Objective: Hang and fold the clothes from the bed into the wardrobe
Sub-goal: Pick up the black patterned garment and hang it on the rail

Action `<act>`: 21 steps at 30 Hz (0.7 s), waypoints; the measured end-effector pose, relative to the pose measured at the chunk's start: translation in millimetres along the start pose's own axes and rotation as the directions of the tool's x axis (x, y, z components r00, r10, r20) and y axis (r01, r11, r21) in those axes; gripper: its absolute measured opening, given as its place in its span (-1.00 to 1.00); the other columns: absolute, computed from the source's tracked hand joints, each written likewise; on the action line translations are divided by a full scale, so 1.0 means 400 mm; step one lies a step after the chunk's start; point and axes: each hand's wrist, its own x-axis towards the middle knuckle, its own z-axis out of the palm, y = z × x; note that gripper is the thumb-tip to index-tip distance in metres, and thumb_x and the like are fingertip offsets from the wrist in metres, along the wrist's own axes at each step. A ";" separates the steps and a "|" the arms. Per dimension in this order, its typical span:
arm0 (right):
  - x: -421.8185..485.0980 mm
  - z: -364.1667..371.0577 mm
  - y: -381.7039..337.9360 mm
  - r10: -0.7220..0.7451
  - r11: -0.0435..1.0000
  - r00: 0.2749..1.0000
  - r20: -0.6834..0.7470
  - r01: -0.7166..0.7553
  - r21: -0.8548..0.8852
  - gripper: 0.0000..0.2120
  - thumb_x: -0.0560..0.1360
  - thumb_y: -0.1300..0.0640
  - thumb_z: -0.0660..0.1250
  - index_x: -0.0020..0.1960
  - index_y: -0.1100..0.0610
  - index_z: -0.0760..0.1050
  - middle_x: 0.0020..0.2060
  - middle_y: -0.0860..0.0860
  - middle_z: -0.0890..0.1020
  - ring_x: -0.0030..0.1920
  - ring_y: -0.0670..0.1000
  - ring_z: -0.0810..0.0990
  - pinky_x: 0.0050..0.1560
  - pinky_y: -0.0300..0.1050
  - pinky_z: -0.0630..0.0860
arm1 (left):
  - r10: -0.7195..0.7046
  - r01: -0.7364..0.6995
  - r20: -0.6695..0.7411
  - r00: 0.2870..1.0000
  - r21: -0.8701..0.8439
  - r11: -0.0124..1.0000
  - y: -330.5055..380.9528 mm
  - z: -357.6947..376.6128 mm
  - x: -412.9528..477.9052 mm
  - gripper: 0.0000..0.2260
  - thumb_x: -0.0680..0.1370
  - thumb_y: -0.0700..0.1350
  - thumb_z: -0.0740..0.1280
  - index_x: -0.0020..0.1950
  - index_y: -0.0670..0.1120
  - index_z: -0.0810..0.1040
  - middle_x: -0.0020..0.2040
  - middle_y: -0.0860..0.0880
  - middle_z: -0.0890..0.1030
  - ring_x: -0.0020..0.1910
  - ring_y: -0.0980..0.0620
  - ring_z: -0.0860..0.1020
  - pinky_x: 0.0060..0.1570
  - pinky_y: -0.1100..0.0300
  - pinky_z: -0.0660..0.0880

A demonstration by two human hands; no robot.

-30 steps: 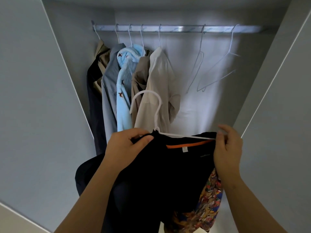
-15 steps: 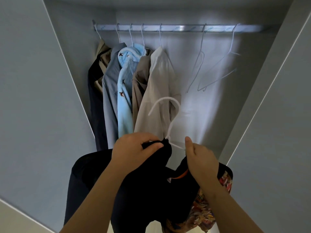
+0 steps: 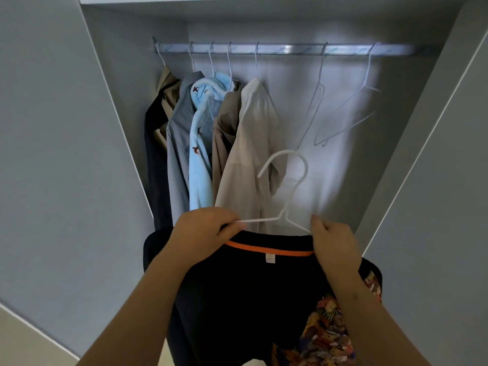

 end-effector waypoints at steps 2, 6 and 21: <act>-0.001 -0.007 -0.005 -0.068 0.998 0.997 -0.026 0.068 -0.001 -0.48 0.56 -0.01 0.15 -0.53 0.08 0.12 -0.60 -0.04 0.24 -0.53 -0.02 0.24 -0.45 -0.19 0.14 | -0.019 0.022 -0.066 0.998 0.036 0.999 0.013 0.010 0.001 -0.58 0.54 0.25 0.06 -0.13 0.02 0.59 -0.30 0.08 0.57 -0.32 0.16 0.49 -0.34 0.29 0.36; -0.007 -0.030 0.011 -0.245 0.967 0.959 -0.144 0.232 -0.102 -0.52 0.56 -0.06 0.13 -0.48 0.11 0.19 -0.57 -0.01 0.29 -0.51 -0.01 0.29 -0.47 -0.17 0.15 | -0.050 0.054 -0.295 0.954 0.007 0.998 0.006 0.006 -0.011 -0.55 0.50 0.21 0.03 -0.17 0.01 0.64 -0.34 0.09 0.58 -0.34 0.10 0.53 -0.42 0.22 0.41; 0.012 -0.061 -0.002 -0.234 0.925 0.898 0.372 0.323 -0.198 -0.46 0.46 -0.30 0.17 -0.48 0.04 0.13 -0.65 -0.09 0.22 -0.58 -0.13 0.21 -0.43 -0.18 0.17 | -0.103 0.072 -0.168 0.980 -0.183 0.981 0.038 0.073 0.011 -0.86 0.53 -0.03 0.33 -0.09 -0.07 0.63 -0.22 0.05 0.55 -0.15 0.08 0.47 -0.15 0.26 0.36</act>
